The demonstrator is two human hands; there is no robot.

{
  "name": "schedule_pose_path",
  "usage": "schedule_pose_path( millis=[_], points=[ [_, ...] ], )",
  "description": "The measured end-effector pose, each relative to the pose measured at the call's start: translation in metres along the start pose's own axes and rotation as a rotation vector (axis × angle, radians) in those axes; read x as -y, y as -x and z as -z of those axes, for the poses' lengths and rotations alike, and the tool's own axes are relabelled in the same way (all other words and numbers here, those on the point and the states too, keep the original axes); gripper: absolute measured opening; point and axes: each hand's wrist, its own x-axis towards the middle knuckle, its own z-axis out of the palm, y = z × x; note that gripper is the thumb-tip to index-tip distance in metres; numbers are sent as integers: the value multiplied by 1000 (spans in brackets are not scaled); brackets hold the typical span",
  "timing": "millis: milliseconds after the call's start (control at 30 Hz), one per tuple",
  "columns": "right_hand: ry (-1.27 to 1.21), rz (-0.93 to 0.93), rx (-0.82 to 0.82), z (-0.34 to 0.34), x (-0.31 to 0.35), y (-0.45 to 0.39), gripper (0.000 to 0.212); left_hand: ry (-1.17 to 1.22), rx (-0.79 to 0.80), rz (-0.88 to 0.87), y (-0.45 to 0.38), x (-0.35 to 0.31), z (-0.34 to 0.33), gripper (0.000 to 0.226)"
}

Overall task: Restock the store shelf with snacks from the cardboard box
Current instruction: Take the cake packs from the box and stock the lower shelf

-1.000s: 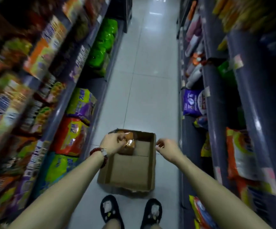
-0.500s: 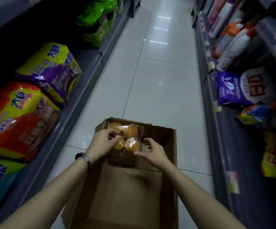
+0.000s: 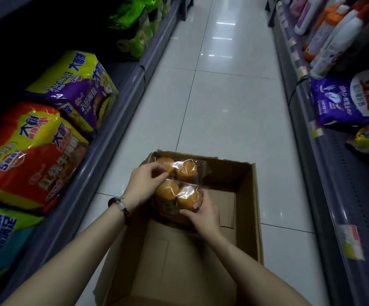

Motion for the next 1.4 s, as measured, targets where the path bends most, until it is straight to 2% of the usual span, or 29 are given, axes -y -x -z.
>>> schedule_pose_path(
  millis=[233,433,567,667,800,967,1167,1400],
  points=[
    [-44,-57,-24,48,-19,14,57,-17,-18,-7,2,2,-15,21],
    [-145,-111,-144,75,-37,24,66,-114,-109,-53,-13,6,-33,51],
    [-219,-135,-181,71,-40,24,67,-231,-44,-46,-20,6,-45,75],
    [-237,-144,-174,70,-44,24,71,-295,-22,-58,-21,11,-52,81],
    [-240,-158,-182,67,-50,28,75,-263,-39,-56,-19,11,-52,83],
    [-234,-156,-189,66,-48,30,75,-337,-2,-43,-22,9,-51,87],
    [-236,-165,-186,67,-47,29,75,-507,-48,-107,-29,7,-51,58],
    [-229,-178,-191,67,-45,28,76,-524,-86,-169,-32,16,-58,50]
  ],
)
